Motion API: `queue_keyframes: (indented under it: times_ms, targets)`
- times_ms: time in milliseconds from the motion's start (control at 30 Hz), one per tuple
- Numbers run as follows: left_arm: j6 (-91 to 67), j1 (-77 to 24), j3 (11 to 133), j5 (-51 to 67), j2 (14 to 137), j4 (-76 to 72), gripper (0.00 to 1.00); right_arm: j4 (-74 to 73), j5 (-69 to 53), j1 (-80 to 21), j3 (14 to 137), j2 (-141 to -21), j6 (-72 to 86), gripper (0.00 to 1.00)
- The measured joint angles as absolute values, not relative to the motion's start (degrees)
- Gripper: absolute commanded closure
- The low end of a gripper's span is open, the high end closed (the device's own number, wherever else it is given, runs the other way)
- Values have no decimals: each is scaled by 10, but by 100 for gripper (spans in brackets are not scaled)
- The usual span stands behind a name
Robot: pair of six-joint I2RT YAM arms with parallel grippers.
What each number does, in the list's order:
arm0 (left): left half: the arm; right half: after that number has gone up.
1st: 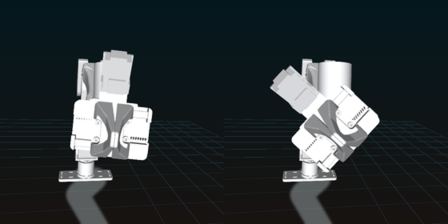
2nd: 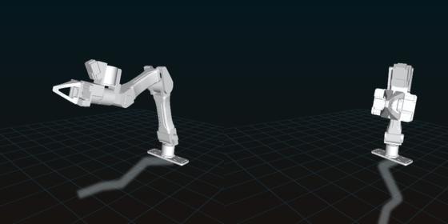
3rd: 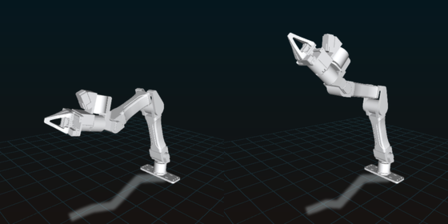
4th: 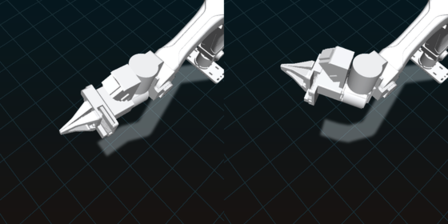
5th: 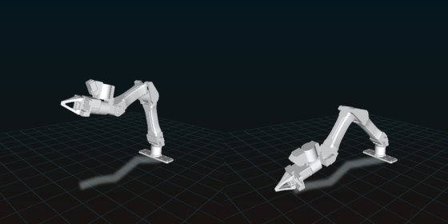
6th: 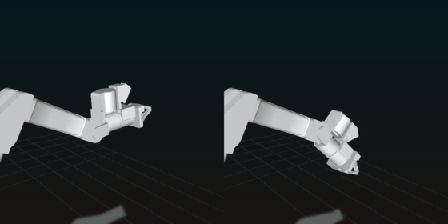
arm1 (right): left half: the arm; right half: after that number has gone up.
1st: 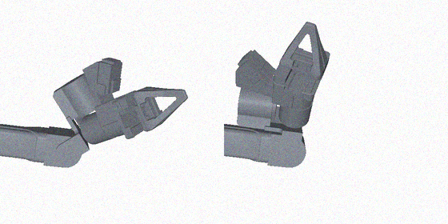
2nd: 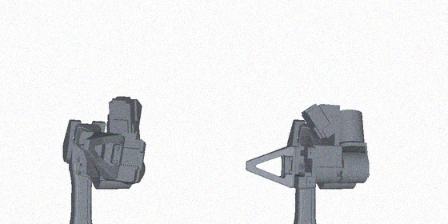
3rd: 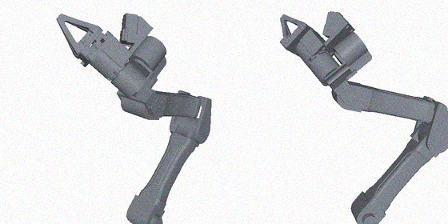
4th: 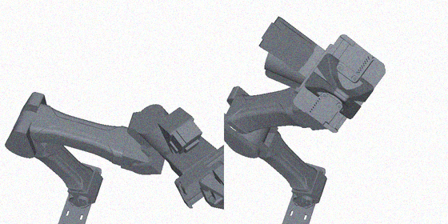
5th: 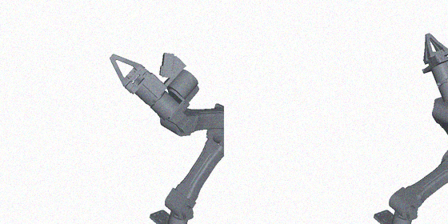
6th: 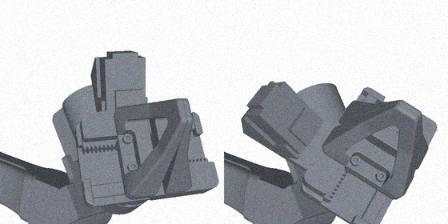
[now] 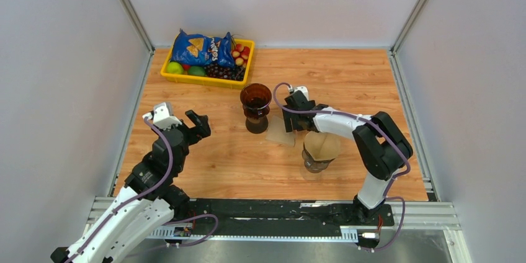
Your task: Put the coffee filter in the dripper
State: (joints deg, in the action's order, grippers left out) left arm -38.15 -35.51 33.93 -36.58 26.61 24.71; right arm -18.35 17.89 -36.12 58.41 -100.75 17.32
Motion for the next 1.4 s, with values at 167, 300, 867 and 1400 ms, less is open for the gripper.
queue_keyframes:
  times_ms: [167,300,867,1400]
  targets:
    - [-383,-355,339,-366,265,249,0,-173,183,-339,575,-1003,182,22]
    - [-383,-355,339,-367,263,251,0,-174,183,-291,559,-988,194,23]
    - [-383,-355,339,-361,262,241,0,-203,113,-238,614,-947,199,22]
    - [-383,-355,339,-361,263,238,0,-204,135,-278,619,-1034,213,42]
